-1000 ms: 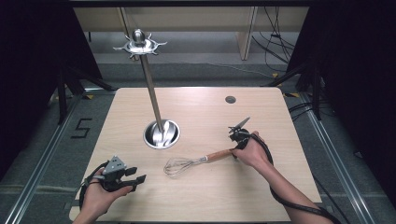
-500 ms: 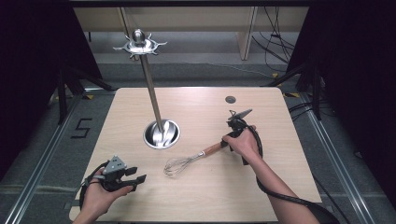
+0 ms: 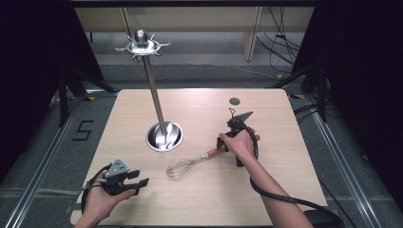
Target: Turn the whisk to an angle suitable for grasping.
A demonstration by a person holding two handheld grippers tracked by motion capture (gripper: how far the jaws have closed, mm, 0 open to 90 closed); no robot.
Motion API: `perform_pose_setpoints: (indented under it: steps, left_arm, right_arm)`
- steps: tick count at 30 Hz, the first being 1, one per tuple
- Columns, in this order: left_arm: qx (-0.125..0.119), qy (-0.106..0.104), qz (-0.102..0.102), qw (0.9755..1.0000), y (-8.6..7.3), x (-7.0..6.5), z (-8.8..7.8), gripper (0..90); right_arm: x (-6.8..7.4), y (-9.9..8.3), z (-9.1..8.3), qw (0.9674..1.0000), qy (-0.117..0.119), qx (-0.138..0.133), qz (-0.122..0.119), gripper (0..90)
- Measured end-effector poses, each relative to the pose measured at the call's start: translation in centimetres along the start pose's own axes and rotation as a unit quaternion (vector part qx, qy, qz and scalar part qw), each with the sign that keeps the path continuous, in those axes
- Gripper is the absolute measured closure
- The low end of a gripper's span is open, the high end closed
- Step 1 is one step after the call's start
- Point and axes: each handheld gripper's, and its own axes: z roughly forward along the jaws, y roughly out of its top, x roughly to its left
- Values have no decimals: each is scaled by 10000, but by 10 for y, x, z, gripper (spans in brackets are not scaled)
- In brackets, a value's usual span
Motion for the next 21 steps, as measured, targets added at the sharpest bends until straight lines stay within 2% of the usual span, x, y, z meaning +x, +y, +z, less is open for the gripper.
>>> perform_pose_setpoints:
  steps: [1, 2, 3, 4, 6, 10, 12, 13, 17, 18, 19, 21]
  left_arm:
    - [23, 3, 2, 10000, 0, 0, 0, 477]
    - [17, 8, 6, 10000, 0, 0, 0, 477]
    - [-32, 6, -49, 10000, 0, -1, 0, 477]
    - [37, 52, 25, 10000, 0, 1, 0, 477]
    - [-34, 5, -64, 10000, 0, -1, 1, 477]
    - [34, 3, 5, 10000, 0, 0, 0, 477]
    - [33, 2, 2, 10000, 0, 0, 0, 477]
    - [-24, 3, -61, 10000, 0, -1, 1, 477]
    - [-30, -3, -60, 10000, 0, -1, 1, 477]
    - [-26, -3, -55, 10000, 0, -1, 1, 477]
    - [79, 50, 66, 9999, 0, 2, -1, 477]
    - [72, 51, 57, 9999, 0, 2, -1, 478]
  right_arm:
    - [4, 3, 2, 9994, 155, -60, 301, 329]
    - [4, 3, 2, 9994, 155, -60, 301, 329]
    - [1, 3, 2, 10000, 19, 20, 69, 328]
    - [0, 4, 3, 10000, 26, 30, 31, 326]
    - [-1, 6, 4, 9999, 28, 44, 90, 318]
    - [0, 10, 6, 9998, 59, 49, 180, 320]
    - [2, 12, 5, 9996, 23, 137, 227, 319]
    - [3, 14, 7, 9997, -37, 104, 221, 317]
    - [7, 18, 8, 9996, -85, 151, 243, 310]
    - [9, 19, 9, 9995, -122, 185, 232, 307]
    - [13, 21, 10, 9993, -163, 188, 261, 304]
    - [16, 23, 10, 9991, -169, 247, 300, 305]
